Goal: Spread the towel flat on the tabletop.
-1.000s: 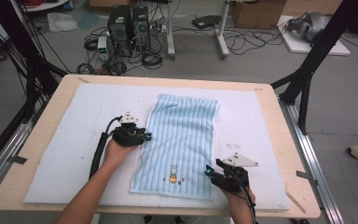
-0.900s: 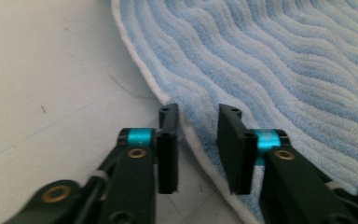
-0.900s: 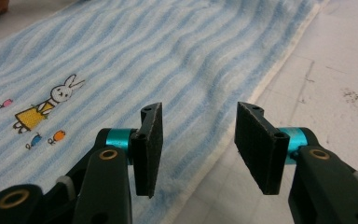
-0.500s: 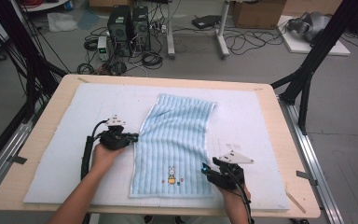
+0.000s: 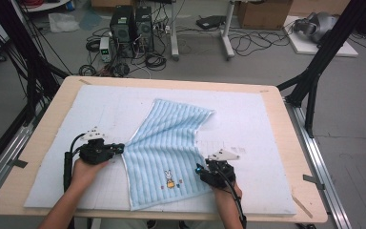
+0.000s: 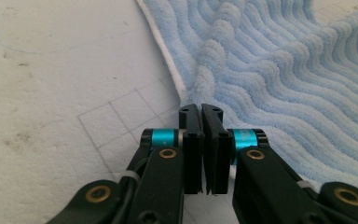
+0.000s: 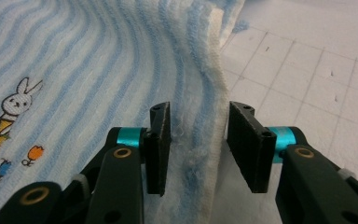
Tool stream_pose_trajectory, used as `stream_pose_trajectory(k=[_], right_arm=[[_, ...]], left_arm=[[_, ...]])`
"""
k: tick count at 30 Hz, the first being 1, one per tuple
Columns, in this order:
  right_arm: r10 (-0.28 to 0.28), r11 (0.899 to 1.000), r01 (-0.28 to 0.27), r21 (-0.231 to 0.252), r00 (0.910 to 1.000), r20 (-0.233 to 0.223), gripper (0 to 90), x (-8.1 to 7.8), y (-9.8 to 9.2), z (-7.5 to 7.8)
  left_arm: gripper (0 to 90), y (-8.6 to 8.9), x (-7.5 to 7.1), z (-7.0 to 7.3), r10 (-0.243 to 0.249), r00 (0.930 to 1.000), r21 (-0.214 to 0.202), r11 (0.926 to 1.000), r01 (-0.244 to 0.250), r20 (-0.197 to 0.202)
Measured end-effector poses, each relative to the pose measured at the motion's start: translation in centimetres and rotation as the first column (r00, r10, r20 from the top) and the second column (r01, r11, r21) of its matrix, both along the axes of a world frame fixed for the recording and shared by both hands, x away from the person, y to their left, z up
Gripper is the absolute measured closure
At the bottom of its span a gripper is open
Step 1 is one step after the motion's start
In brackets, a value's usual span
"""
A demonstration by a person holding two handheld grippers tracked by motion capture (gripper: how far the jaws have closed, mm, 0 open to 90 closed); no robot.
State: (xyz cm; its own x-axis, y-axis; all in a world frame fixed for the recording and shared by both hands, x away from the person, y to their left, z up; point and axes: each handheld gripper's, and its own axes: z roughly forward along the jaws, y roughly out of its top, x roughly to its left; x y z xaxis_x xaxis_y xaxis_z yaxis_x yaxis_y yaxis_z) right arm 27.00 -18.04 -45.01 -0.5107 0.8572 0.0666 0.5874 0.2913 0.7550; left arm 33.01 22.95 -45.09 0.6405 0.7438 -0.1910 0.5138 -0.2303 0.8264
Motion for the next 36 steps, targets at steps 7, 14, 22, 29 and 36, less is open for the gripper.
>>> stream_pose_trajectory(k=[7, 14, 22, 29, 36], right_arm=[[0.084, 0.996, -0.085, -0.020, 0.9960, -0.030, 85.5, -0.8, -0.7, 0.4], [0.152, 0.988, -0.153, -0.008, 0.9854, -0.076, 85.4, -4.0, -2.1, 0.9], [0.168, 0.986, -0.169, -0.006, 0.9823, -0.082, 79.9, -7.1, -4.7, 1.0], [0.108, 0.989, -0.110, 0.101, 0.9939, 0.019, 60.0, -6.4, -5.8, 2.3], [0.036, 0.993, -0.042, 0.108, 0.9978, 0.056, 56.1, -1.6, -5.1, 2.5]], left_arm=[[51.3, 0.7, -0.2, 0.0, 0.066, 0.9978, -0.065, 0.9957, -0.065, 0.004], [49.9, 0.5, -0.2, 0.1, 0.051, 0.9987, -0.077, 0.9957, -0.051, 0.004], [49.2, -0.6, -0.4, 0.1, 0.019, 0.9998, -0.092, 0.9956, -0.019, 0.000], [48.8, -1.8, -0.5, 0.2, -0.014, 0.9999, -0.106, 0.9942, 0.014, -0.001], [47.3, -2.0, -0.4, 0.0, -0.012, 0.9999, -0.104, 0.9945, 0.012, -0.006]])
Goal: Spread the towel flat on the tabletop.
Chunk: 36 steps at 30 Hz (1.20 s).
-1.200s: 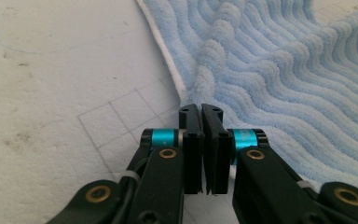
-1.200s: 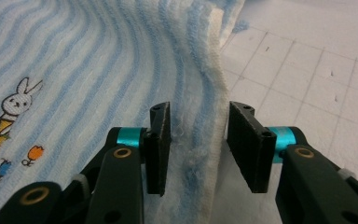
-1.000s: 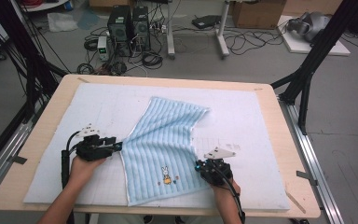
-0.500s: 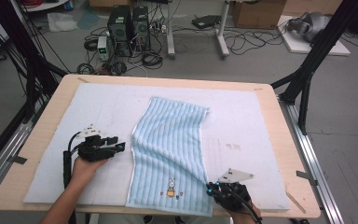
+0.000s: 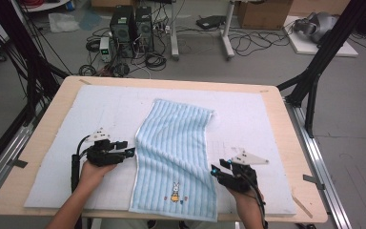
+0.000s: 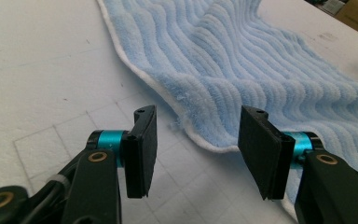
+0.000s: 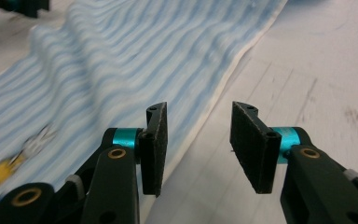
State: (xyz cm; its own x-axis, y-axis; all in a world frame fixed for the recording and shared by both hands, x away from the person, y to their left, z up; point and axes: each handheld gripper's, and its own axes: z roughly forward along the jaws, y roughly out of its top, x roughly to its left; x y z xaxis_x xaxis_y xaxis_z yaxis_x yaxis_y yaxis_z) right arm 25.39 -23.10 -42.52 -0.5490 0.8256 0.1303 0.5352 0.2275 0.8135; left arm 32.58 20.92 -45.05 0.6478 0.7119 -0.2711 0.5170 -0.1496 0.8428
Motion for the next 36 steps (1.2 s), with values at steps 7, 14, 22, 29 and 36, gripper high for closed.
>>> stream_pose_trajectory(k=[7, 14, 22, 29, 36], right_arm=[[-0.016, 0.996, 0.012, -0.084, 0.9989, -0.044, 53.2, 7.3, 2.7, -1.5], [-0.050, 0.995, 0.045, -0.094, 0.9972, -0.055, 57.6, 11.5, 3.8, -1.9], [-0.052, 0.980, 0.043, -0.196, 0.9979, -0.038, 86.7, 13.6, 4.7, -2.0], [-0.210, 0.943, 0.218, -0.250, 0.9759, 0.060, 86.5, 15.5, 4.3, -2.1], [-0.221, 0.955, 0.226, -0.191, 0.9741, 0.048, 68.1, 15.2, 4.3, -1.5]], left_arm=[[45.5, 0.4, -0.2, 0.2, 0.016, 0.9997, -0.027, 0.9995, -0.015, 0.017], [45.3, 0.7, -0.4, 0.0, 0.021, 0.9997, -0.028, 0.9994, -0.021, 0.010], [45.4, 0.9, -0.4, 0.0, 0.028, 0.9996, -0.038, 0.9989, -0.028, 0.007], [45.4, 0.4, -0.5, -0.1, 0.019, 0.9998, -0.034, 0.9992, -0.019, 0.002], [45.4, -0.1, -0.6, -0.1, -0.005, 1.0000, -0.031, 0.9995, 0.004, -0.004]])
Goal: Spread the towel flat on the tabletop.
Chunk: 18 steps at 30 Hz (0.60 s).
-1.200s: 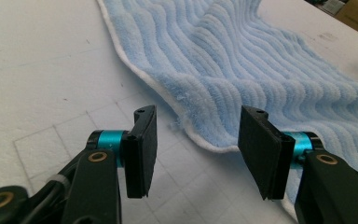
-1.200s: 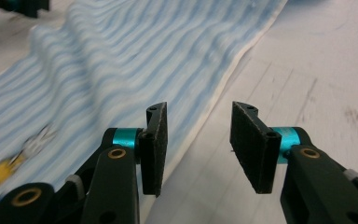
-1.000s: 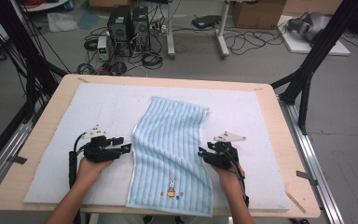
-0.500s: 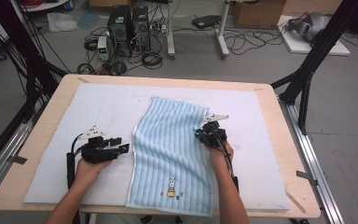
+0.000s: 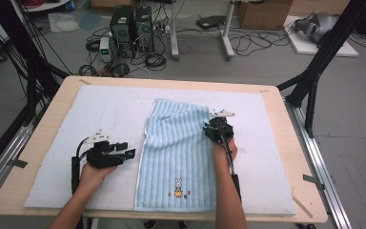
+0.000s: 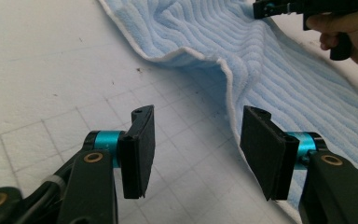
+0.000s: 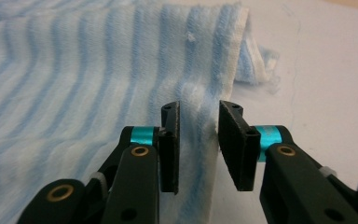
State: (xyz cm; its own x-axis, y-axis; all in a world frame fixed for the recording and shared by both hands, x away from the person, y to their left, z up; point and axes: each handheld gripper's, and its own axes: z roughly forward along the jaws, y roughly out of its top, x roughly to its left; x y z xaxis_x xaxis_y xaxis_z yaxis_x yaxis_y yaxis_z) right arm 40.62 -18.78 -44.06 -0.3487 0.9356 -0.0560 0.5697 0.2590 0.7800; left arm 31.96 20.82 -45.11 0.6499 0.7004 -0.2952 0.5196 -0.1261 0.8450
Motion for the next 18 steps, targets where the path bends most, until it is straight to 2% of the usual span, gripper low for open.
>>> stream_pose_trajectory(k=[1, 3, 5, 8, 13, 16, 18], right_arm=[[0.004, 1.000, -0.004, 0.003, 1.0000, 0.007, 67.2, -0.3, 0.0, 0.3], [0.029, 0.999, -0.030, 0.015, 0.9979, 0.057, 67.0, -1.4, -0.4, 1.1], [0.049, 0.997, -0.052, 0.051, 0.9966, 0.067, 65.0, -2.4, -0.9, 1.3], [0.074, 0.994, -0.081, 0.079, 0.9938, 0.083, 62.5, -4.4, -1.8, 1.5], [0.136, 0.982, -0.145, 0.120, 0.9878, 0.075, 57.4, -8.4, -3.5, 1.3], [0.163, 0.976, -0.170, 0.137, 0.9849, 0.059, 54.2, -10.5, -4.4, 1.0], [0.181, 0.971, -0.184, 0.154, 0.9830, 0.034, 53.9, -11.8, -5.0, 0.7]], left_arm=[[45.3, 0.0, 0.0, 0.0, -0.001, 1.0000, -0.001, 1.0000, 0.001, -0.003], [45.4, -0.1, -0.1, 0.0, -0.006, 1.0000, 0.003, 1.0000, 0.006, -0.005], [45.8, -0.3, -0.2, 0.0, -0.011, 0.9999, 0.003, 0.9999, 0.011, -0.010], [47.3, -0.8, -0.3, 0.1, -0.037, 0.9993, 0.010, 0.9993, 0.037, -0.012], [47.8, -2.0, -0.3, 0.0, -0.068, 0.9974, 0.026, 0.9973, 0.068, -0.023], [48.1, -3.1, 0.4, -0.1, -0.087, 0.9955, 0.068, 0.9937, 0.089, -0.039], [48.1, -3.7, 1.0, -0.1, -0.080, 0.9955, 0.092, 0.9921, 0.085, -0.050]])
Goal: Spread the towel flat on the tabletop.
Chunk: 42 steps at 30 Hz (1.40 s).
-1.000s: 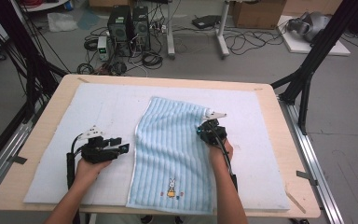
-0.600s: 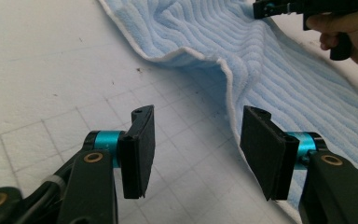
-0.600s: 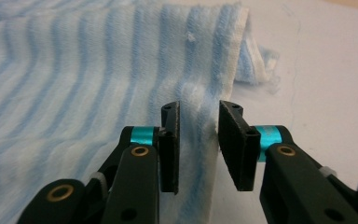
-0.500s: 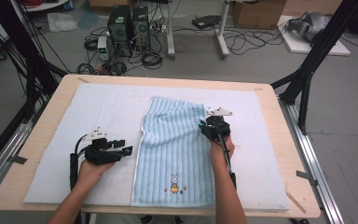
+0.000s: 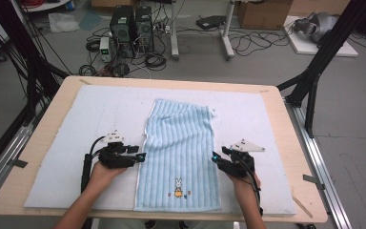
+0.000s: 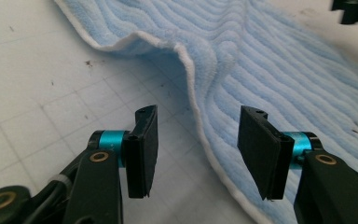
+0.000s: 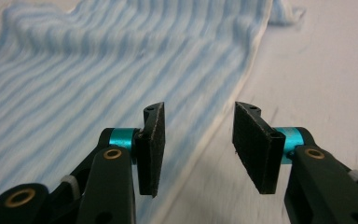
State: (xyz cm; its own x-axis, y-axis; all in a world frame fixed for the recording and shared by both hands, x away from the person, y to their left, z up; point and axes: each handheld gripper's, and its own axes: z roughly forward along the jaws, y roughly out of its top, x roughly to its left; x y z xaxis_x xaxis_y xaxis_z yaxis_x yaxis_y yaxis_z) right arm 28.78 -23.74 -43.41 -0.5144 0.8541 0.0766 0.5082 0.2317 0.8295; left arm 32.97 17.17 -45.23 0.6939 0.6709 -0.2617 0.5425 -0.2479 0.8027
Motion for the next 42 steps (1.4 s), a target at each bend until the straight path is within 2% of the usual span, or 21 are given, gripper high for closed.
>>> stream_pose_trajectory(k=[4, 6, 8, 9, 10, 11, 15, 23, 32, 37, 42], right_arm=[[0.023, 1.000, -0.023, 0.007, 0.9993, -0.028, 54.2, -1.8, -0.4, -0.6], [0.034, 0.999, -0.035, -0.015, 0.9990, -0.029, 54.1, -2.2, -0.2, -0.7], [0.037, 0.999, -0.037, -0.013, 0.9985, -0.040, 54.1, -2.3, 0.2, -0.8], [0.044, 0.999, -0.044, -0.014, 0.9984, -0.036, 54.1, -2.2, 0.4, -0.9], [0.048, 0.999, -0.048, -0.009, 0.9981, -0.039, 54.1, -2.2, 0.6, -1.0], [0.052, 0.999, -0.053, -0.013, 0.9978, -0.041, 54.1, -2.2, 0.8, -1.0], [0.064, 0.997, -0.065, -0.029, 0.9965, -0.054, 54.4, -2.2, 1.6, -1.2], [0.064, 0.998, -0.066, -0.026, 0.9970, -0.043, 54.7, -2.2, 1.8, -1.1], [0.061, 0.998, -0.062, -0.019, 0.9967, -0.053, 54.7, -2.2, 1.8, -1.2], [0.080, 0.996, -0.081, -0.023, 0.9948, -0.063, 54.7, -2.4, 2.7, -1.4], [0.101, 0.994, -0.102, -0.025, 0.9930, -0.061, 54.6, -2.4, 3.6, -1.2]], left_arm=[[48.4, -1.0, 0.7, 0.0, 0.008, 1.0000, 0.049, 0.9988, -0.008, -0.002], [54.4, -1.3, 0.7, 0.0, 0.012, 0.9998, 0.068, 0.9976, -0.013, 0.013], [66.3, -1.4, 0.7, 0.0, -0.005, 0.9999, 0.071, 0.9975, 0.004, 0.014], [80.9, -1.5, 0.6, 0.0, -0.033, 0.9992, 0.082, 0.9962, 0.031, 0.024], [85.9, -1.7, 0.6, 0.0, -0.045, 0.9985, 0.097, 0.9943, 0.042, 0.029], [86.8, -1.8, 0.5, 0.0, -0.055, 0.9978, 0.114, 0.9922, 0.051, 0.036], [88.2, -1.5, 0.6, 0.0, -0.035, 0.9992, 0.078, 0.9964, 0.033, 0.020], [88.5, -1.2, 0.7, 0.0, -0.037, 0.9991, 0.051, 0.9981, 0.035, 0.020], [88.6, -0.6, 0.7, 0.1, -0.014, 0.9997, 0.053, 0.9985, 0.013, 0.019], [88.6, 0.5, 0.7, 0.1, 0.008, 0.9997, 0.069, 0.9976, -0.010, 0.022], [88.5, 2.2, 1.0, 0.0, 0.055, 0.9982, 0.081, 0.9951, -0.057, 0.022]])
